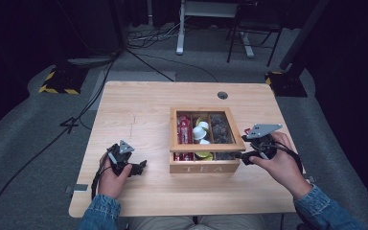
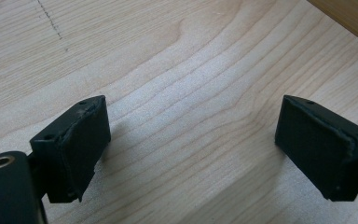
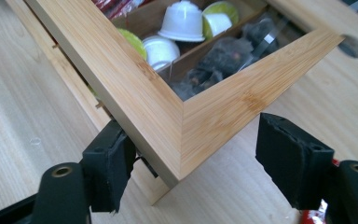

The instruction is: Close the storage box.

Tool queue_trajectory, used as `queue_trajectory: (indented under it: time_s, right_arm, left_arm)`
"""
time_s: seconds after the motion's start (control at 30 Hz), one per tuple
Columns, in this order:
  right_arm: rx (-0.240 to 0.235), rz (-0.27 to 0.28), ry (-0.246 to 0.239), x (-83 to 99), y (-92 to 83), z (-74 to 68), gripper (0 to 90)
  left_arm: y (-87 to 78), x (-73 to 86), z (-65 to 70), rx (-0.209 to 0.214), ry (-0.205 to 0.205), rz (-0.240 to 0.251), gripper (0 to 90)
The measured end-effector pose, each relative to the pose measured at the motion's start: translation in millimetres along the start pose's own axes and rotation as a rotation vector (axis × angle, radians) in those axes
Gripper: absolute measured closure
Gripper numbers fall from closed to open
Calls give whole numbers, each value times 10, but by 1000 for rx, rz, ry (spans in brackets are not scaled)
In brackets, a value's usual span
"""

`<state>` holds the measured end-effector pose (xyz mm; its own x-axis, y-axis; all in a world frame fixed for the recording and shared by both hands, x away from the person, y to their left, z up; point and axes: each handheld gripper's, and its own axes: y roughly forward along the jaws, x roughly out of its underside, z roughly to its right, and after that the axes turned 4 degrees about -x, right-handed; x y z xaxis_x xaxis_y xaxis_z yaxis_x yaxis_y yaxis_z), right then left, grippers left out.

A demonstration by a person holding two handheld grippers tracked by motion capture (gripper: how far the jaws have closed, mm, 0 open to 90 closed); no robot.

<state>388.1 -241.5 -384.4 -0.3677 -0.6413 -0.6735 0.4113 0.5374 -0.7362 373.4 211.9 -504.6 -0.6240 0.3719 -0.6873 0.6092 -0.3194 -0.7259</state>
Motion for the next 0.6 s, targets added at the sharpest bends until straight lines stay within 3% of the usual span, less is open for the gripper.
queue_trajectory:
  time_s: [0.6]
  right_arm:
    - [-62, -104, 20, 176, 194, -47, 303]
  left_arm:
    - [0, 0, -2, -1, 2, 0, 106]
